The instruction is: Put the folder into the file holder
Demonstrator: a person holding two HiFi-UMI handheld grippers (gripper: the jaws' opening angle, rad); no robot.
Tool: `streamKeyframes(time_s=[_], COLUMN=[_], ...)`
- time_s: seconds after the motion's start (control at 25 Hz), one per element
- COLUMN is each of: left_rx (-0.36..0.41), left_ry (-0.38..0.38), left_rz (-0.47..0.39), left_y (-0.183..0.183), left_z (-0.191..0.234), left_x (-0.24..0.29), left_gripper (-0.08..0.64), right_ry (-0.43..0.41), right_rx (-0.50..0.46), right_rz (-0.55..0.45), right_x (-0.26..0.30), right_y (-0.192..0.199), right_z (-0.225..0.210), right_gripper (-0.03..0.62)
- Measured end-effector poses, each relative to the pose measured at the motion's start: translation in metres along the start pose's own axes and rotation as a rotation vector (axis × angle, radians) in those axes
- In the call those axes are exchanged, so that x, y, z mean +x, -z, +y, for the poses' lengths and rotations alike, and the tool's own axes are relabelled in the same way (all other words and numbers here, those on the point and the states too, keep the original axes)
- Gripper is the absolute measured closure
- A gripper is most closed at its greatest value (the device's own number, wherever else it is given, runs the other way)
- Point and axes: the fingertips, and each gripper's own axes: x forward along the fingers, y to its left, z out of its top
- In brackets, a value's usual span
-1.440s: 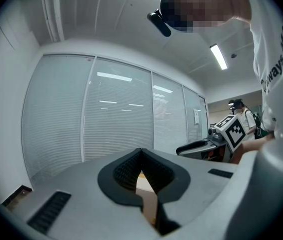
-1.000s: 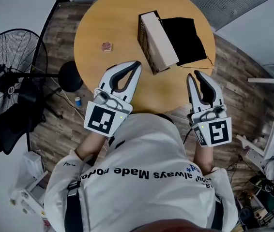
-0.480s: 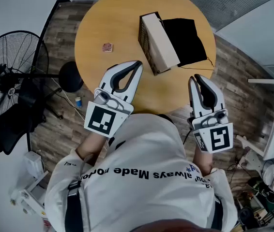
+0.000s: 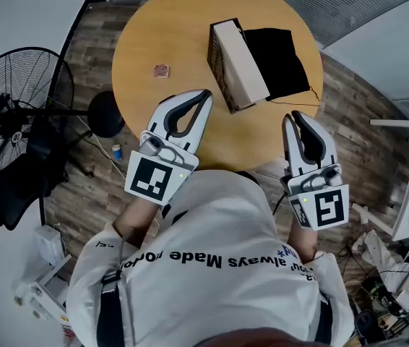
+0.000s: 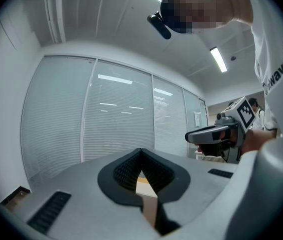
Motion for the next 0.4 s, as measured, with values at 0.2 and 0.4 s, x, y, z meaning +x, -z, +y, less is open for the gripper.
streamKeyframes(time_s=[0.2, 0.4], left_rx=[-0.001, -0.006], left_ry=[-0.001, -0.005], left_rz=[0.004, 0.007], left_y=[0.0, 0.0021], left_z=[0.0017, 0.0026], left_x=[0.0015, 0.0027], left_gripper=[0.537, 0.537], right_ry=[0.003, 0.003], right_rx=[0.0, 0.002], right_rz=[0.005, 0.009], right_x=[0.0021, 0.0037], right_y=[0.0001, 0.0025], right_z=[-0.0023, -0.004], right_gripper=[0.531, 0.531])
